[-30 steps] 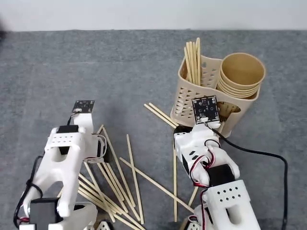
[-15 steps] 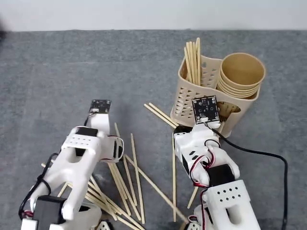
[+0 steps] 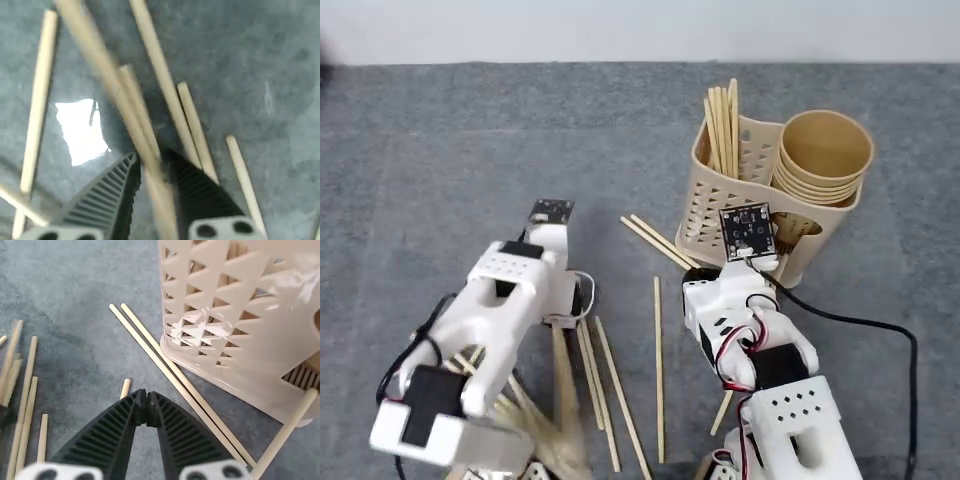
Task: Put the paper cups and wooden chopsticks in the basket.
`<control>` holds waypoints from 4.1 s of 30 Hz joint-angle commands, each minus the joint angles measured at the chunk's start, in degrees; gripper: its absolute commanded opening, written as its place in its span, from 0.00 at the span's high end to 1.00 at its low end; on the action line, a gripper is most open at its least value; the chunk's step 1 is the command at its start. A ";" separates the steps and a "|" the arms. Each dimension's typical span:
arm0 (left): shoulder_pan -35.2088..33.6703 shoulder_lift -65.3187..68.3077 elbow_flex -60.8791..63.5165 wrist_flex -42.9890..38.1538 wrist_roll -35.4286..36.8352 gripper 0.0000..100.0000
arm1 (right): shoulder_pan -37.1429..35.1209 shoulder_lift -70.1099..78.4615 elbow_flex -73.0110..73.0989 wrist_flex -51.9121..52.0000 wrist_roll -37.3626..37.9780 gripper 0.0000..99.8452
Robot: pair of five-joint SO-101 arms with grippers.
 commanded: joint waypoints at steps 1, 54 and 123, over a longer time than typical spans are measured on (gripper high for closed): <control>-0.26 3.96 -2.07 2.64 -0.09 0.99 | -0.22 -1.27 -0.53 -1.10 -0.44 0.99; 18.99 -35.08 -28.00 -37.89 -2.90 0.99 | 5.67 -41.10 5.01 10.68 -3.69 0.99; -14.07 -25.41 3.12 4.84 -27.16 0.76 | 5.23 -41.10 7.03 9.98 -3.78 0.99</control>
